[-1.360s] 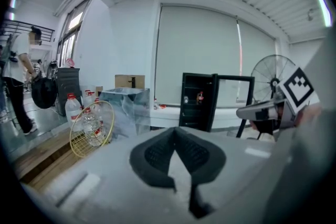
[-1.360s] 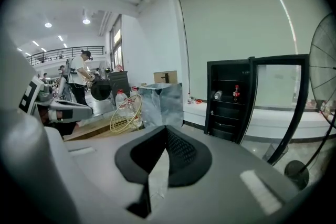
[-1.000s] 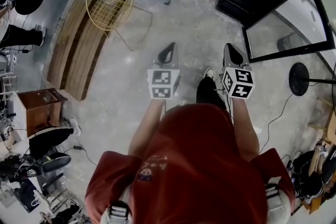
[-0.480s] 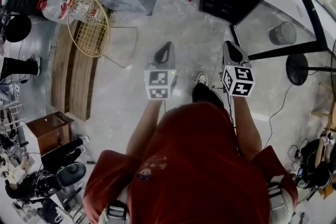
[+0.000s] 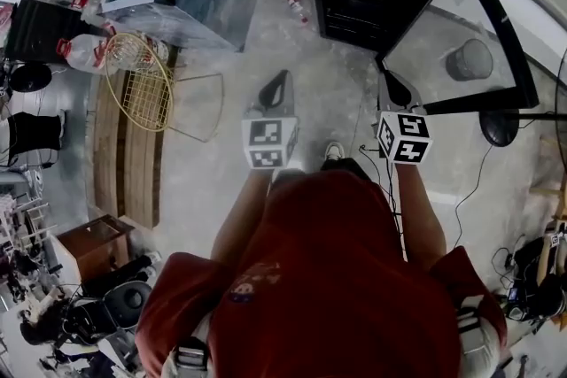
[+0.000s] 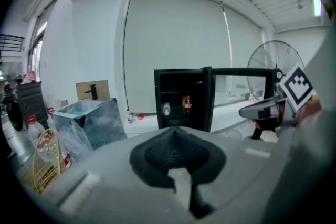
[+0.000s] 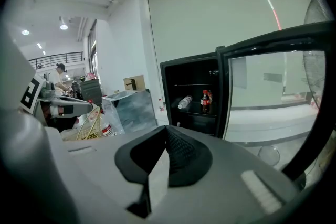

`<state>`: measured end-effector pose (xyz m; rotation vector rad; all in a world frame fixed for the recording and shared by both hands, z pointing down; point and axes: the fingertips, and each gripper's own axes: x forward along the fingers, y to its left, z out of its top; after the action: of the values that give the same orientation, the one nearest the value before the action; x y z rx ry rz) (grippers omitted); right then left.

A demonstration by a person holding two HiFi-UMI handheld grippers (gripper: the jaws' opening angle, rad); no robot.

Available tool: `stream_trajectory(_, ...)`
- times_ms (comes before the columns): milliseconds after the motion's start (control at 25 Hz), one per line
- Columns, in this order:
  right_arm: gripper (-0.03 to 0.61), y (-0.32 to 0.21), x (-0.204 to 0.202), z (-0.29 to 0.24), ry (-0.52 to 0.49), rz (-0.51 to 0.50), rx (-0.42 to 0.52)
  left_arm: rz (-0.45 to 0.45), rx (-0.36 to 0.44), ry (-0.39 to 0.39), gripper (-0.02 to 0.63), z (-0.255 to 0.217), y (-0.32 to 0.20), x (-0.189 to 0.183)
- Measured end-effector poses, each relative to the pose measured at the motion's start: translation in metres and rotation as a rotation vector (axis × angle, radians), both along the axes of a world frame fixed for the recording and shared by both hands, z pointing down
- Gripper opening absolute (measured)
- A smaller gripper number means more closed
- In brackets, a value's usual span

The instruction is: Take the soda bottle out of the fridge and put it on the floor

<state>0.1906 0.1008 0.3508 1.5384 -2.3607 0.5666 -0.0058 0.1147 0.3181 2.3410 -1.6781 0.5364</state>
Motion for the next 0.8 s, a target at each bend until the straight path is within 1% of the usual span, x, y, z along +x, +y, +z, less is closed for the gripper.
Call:
stream_trajectory(240,0.002,-0.031,0.026,-0.005,0.002,0.04,0.005,0.055,0.006,-0.008,0.0,-0.007,-0.04,0.03)
stream_trajectory(400,0.001,-0.053,0.032,-0.007,0.007,0.073,-0.003,0.082,0.014,0.016,0.0,-0.011,-0.071,0.037)
stream_trajectory(520,0.001,-0.058,0.039,-0.002,0.007,0.1,-0.007,0.108,0.018,0.024,0.0,-0.007,-0.082,0.046)
stream_trajectory(640,0.0,-0.071,0.037,0.002,0.017,0.126,-0.003,0.14,0.024,0.031,0.0,-0.002,-0.1,0.048)
stream_trajectory(800,0.002,-0.098,0.025,0.003,0.031,0.161,-0.001,0.179,0.014,0.039,0.0,0.007,-0.135,0.039)
